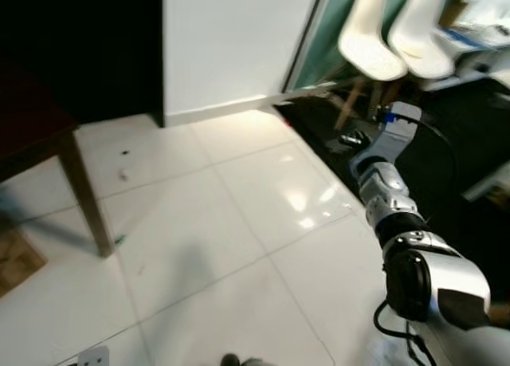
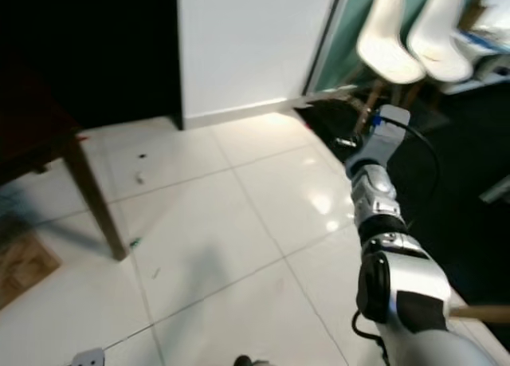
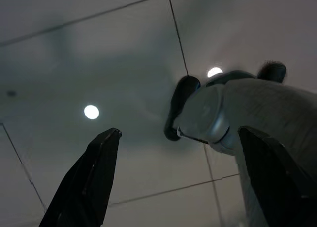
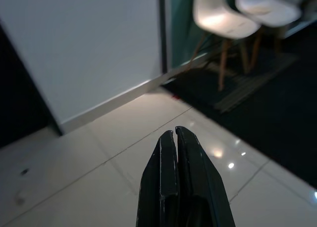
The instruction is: Picking trash to rubbish bin
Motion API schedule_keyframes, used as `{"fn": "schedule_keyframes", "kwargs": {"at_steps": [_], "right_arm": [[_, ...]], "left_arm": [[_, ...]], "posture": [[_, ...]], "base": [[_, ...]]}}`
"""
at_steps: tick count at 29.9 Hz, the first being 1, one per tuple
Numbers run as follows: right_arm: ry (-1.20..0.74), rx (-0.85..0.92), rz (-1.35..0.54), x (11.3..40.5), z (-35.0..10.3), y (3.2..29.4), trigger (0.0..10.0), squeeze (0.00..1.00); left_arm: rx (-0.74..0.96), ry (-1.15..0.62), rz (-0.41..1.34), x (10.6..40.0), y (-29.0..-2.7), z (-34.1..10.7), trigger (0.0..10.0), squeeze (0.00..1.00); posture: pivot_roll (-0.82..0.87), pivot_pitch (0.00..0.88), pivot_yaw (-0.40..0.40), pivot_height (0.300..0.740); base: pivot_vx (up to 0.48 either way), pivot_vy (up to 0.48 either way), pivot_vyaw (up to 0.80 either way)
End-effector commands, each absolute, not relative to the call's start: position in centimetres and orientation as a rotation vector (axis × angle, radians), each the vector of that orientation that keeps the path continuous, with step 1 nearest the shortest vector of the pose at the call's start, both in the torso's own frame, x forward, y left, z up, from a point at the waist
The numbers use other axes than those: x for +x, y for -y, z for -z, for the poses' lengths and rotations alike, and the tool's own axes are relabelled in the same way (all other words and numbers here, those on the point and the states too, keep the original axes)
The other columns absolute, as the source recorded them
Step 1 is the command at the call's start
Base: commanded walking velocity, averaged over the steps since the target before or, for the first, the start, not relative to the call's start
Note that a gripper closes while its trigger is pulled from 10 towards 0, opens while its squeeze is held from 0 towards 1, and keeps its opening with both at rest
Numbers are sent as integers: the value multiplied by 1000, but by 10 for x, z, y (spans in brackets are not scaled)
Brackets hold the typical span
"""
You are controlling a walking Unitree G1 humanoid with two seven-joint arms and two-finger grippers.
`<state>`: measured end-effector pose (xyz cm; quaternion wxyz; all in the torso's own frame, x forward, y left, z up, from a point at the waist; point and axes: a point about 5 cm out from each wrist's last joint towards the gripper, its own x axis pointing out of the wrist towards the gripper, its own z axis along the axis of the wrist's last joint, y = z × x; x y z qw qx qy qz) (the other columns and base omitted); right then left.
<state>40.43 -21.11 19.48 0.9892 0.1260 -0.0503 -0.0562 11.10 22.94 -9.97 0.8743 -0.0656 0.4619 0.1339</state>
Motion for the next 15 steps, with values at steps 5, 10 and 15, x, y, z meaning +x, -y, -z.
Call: {"fn": "schedule_keyframes", "kwargs": {"at_steps": [5, 10, 15], "right_arm": [[181, 302, 76, 407, -209, 202, 10000, 0], [239, 346, -28, 410, -217, 168, 10000, 0], [259, 411, -73, 409, -216, 145, 10000, 0]], "left_arm": [[-134, -1036, -193, 99, -212, 107, 10000, 0], [-69, -1049, -121, 102, -214, 106, 10000, 0], [-13, -1033, -56, 116, -218, 102, 10000, 0]], "posture": [[324, 119, -122, 740], [332, 77, -74, 740], [321, 52, -12, 740]], "base": [[0, 0, -800], [0, 0, -800], [0, 0, -800]]}}
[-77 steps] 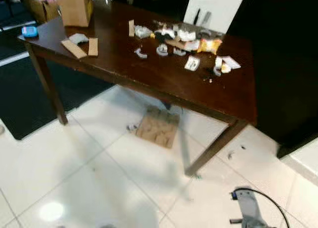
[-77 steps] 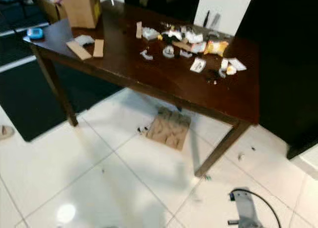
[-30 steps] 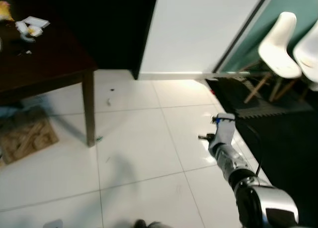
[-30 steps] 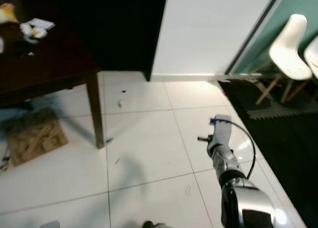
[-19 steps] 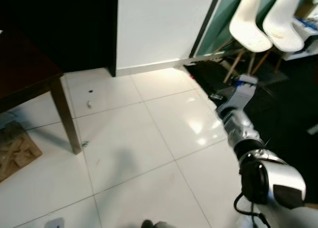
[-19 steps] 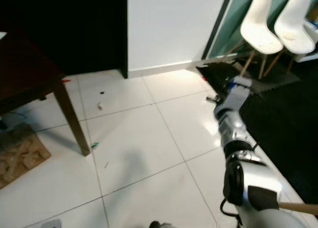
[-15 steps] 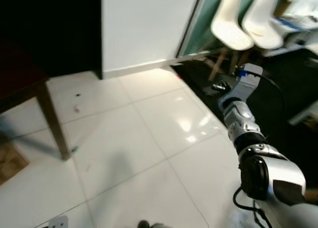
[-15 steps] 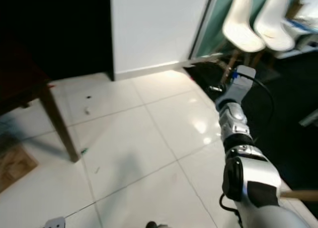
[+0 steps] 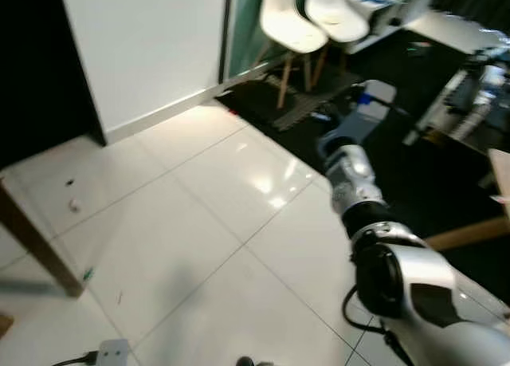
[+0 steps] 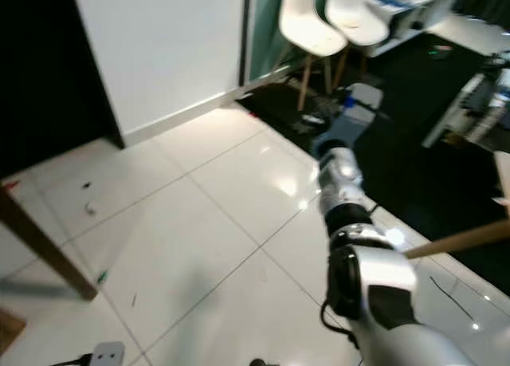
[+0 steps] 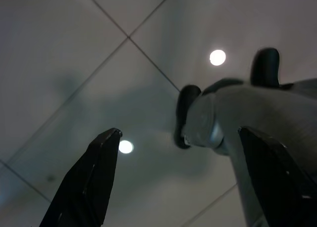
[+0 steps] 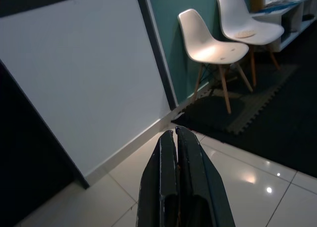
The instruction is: Picking trash to rubbish bin
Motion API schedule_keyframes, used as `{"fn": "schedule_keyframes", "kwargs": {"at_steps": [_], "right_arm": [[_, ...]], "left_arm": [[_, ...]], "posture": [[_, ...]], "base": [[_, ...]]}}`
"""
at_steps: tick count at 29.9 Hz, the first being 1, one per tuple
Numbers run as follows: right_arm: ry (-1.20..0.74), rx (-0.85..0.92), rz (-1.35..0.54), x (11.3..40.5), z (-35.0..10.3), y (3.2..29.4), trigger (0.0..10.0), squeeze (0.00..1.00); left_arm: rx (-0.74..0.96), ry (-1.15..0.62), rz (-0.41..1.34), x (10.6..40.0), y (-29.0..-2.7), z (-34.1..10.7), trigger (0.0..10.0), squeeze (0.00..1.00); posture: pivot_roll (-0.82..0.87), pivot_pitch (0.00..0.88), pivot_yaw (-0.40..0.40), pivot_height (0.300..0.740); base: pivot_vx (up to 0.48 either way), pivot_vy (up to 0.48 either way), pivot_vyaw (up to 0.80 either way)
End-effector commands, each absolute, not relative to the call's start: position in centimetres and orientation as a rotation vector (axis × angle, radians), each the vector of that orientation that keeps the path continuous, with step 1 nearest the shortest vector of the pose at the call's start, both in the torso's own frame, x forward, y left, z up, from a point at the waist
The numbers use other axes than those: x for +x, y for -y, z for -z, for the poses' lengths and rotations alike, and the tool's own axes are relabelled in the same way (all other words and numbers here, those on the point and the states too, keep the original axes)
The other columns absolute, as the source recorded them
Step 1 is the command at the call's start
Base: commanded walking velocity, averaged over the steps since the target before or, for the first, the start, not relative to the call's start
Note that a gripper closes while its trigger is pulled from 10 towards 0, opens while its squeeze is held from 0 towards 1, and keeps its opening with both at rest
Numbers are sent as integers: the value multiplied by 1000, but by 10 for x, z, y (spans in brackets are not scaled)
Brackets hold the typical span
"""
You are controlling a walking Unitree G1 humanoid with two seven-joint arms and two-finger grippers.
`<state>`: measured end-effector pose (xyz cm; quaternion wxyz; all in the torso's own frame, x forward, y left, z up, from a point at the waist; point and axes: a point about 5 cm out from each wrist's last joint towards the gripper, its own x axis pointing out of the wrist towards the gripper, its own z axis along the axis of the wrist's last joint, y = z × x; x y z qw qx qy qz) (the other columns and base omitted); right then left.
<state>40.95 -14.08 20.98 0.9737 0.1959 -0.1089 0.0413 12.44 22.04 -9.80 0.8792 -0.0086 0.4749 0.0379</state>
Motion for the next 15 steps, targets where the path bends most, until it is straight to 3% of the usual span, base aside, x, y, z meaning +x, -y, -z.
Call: {"fn": "schedule_keyframes", "kwargs": {"at_steps": [1, 7, 15], "right_arm": [[262, 420, -81, 409, -216, 142, 10000, 0], [297, 438, -82, 406, -214, 142, 10000, 0], [344, 364, -31, 403, -217, 156, 10000, 0]], "left_arm": [[-4, -1028, -46, 119, -219, 101, 10000, 0], [51, -1009, 14, 134, -223, 95, 10000, 0], [59, -1007, 42, 140, -219, 94, 10000, 0]], "posture": [[321, 52, -12, 740], [278, 43, 38, 740], [258, 45, 42, 740]], "base": [[0, 0, -800], [0, 0, -800], [0, 0, -800]]}}
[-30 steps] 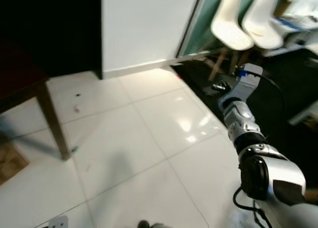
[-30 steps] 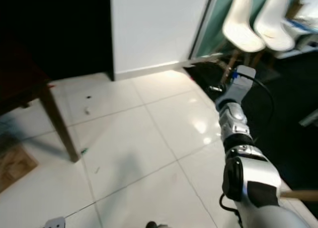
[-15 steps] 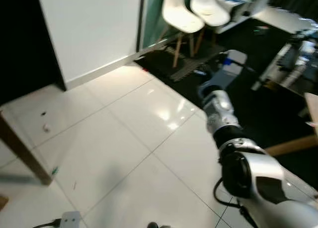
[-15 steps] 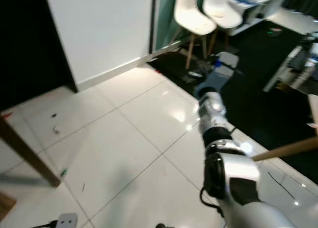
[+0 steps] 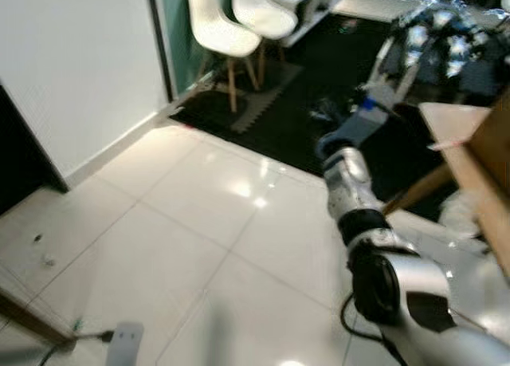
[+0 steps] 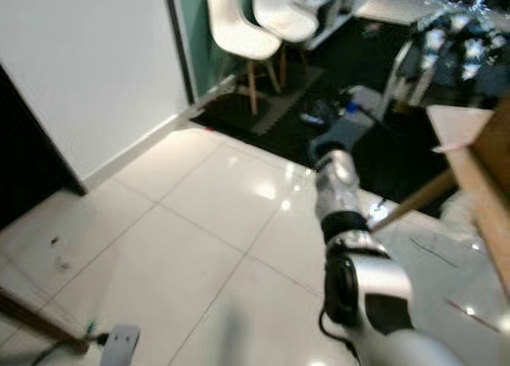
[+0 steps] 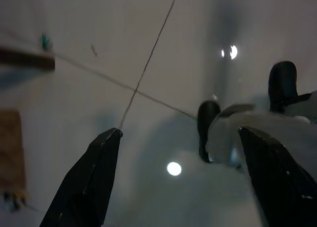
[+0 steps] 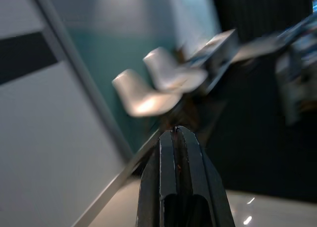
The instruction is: Picking trash to rubbish bin
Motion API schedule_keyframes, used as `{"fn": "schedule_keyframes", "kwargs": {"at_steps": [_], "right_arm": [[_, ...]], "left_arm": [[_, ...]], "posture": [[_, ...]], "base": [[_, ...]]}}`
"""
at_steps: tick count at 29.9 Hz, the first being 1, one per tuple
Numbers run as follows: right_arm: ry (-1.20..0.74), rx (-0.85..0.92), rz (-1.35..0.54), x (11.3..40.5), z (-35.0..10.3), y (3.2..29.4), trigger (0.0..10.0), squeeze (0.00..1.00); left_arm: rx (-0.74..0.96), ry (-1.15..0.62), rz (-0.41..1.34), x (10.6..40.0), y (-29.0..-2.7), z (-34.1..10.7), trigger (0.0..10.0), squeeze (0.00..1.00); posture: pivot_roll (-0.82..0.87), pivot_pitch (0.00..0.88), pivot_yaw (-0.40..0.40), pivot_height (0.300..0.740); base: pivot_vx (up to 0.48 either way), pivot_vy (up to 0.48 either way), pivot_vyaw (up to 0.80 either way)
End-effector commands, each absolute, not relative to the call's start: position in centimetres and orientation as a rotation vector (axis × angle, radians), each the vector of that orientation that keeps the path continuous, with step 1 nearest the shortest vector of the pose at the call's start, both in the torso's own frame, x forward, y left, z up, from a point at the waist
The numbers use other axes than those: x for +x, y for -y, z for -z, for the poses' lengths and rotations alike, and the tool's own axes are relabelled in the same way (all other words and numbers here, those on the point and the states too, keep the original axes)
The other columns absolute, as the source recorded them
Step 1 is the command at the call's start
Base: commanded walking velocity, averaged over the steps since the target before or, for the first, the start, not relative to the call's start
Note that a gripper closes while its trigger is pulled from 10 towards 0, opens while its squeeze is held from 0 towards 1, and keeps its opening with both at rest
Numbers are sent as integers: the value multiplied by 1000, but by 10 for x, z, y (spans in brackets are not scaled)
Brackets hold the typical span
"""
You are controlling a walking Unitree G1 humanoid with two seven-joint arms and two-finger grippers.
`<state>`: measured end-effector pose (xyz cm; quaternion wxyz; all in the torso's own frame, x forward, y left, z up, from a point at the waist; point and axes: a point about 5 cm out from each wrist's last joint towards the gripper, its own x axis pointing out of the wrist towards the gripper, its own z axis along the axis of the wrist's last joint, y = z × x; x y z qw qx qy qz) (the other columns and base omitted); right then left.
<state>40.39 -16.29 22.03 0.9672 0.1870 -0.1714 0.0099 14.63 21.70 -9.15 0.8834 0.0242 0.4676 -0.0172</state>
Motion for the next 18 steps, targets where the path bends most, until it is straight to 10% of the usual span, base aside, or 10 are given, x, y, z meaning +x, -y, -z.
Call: {"fn": "schedule_keyframes", "kwargs": {"at_steps": [1, 18], "right_arm": [[352, 346, -27, 403, -219, 159, 10000, 0], [478, 185, -82, 402, -254, 163, 10000, 0]], "left_arm": [[56, -1006, 43, 140, -218, 94, 10000, 0], [-22, -1003, -23, 133, -216, 97, 10000, 0]], "posture": [[251, 48, 36, 740], [248, 71, -25, 740]], "base": [[0, 0, -800], [0, -44, -484]]}}
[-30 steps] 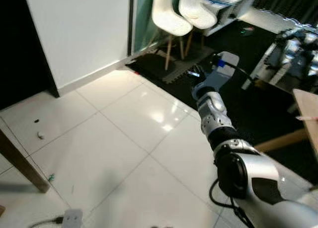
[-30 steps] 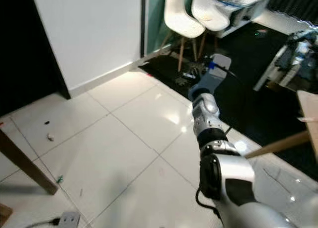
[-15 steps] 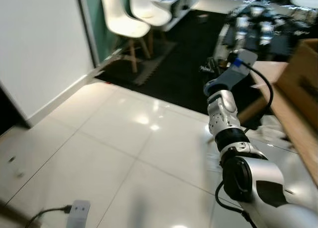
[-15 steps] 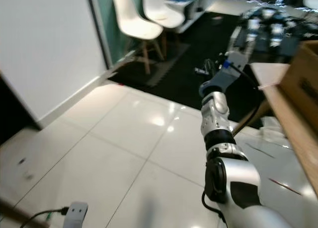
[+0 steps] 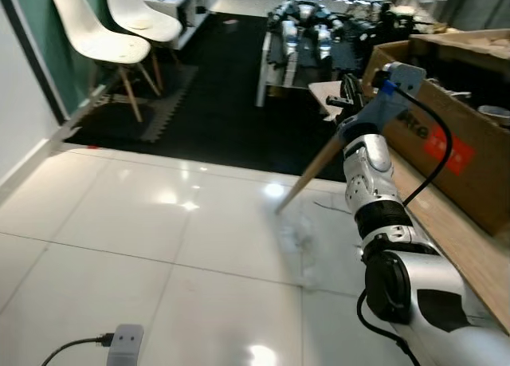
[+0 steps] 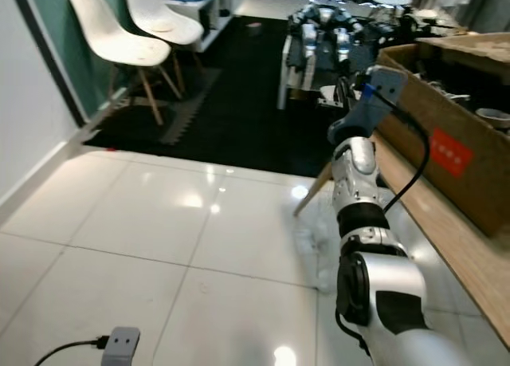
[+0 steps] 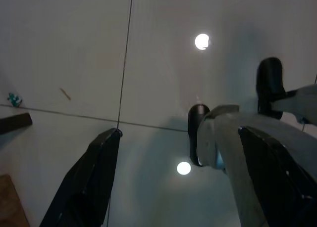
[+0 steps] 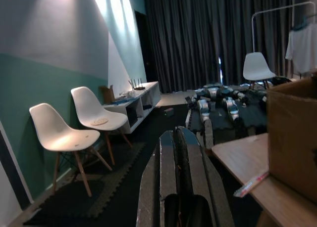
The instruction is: Picking trash to rubbish bin
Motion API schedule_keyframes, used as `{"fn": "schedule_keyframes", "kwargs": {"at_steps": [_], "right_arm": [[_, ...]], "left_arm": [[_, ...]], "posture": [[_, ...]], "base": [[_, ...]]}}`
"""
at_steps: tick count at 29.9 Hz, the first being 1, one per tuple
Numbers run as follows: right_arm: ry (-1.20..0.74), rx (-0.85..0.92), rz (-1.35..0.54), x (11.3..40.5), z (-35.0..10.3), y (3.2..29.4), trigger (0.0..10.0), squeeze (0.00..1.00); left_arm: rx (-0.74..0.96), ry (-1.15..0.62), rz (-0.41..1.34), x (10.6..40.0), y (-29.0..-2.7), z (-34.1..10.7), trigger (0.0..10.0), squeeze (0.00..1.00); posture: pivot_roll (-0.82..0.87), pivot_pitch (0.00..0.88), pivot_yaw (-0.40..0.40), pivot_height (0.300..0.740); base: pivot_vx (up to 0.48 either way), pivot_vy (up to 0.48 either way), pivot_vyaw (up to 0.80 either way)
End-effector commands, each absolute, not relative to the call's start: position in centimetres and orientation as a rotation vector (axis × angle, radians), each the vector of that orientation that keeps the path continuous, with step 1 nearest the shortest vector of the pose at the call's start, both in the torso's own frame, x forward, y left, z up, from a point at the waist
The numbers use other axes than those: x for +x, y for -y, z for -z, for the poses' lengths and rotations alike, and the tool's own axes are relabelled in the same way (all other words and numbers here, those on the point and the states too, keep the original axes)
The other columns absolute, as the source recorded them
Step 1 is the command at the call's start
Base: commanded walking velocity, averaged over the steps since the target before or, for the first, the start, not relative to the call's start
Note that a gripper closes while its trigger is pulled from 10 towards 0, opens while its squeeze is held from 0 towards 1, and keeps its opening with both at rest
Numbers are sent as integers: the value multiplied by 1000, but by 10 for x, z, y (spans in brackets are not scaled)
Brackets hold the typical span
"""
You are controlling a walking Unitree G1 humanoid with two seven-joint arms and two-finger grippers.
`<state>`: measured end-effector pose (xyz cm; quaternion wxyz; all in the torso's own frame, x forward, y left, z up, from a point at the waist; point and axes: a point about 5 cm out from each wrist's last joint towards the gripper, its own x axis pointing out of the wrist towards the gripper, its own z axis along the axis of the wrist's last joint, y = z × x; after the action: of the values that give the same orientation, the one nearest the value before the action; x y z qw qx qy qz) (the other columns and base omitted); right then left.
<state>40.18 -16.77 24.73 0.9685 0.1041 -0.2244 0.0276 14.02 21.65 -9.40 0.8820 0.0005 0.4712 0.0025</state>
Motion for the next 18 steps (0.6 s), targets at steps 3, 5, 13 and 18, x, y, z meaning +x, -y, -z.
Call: {"fn": "schedule_keyframes", "kwargs": {"at_steps": [3, 5, 13, 18], "right_arm": [[493, 161, -117, 401, -259, 159, 10000, 0], [504, 152, -124, 401, -261, 158, 10000, 0], [616, -10, -92, 396, -293, 167, 10000, 0], [670, -225, 17, 392, -316, 180, 10000, 0]], "left_arm": [[-35, -1003, -39, 133, -217, 97, 10000, 0], [-37, -1002, -41, 133, -217, 97, 10000, 0], [-48, -1001, -39, 133, -215, 97, 10000, 0], [-54, -1000, -39, 133, -214, 97, 10000, 0]], "posture": [[244, 72, -34, 740], [243, 71, -36, 740], [240, 70, -46, 740], [240, 68, -51, 740]], "base": [[0, -393, 0], [0, -394, 0], [0, -396, 0], [0, -395, 0]]}}
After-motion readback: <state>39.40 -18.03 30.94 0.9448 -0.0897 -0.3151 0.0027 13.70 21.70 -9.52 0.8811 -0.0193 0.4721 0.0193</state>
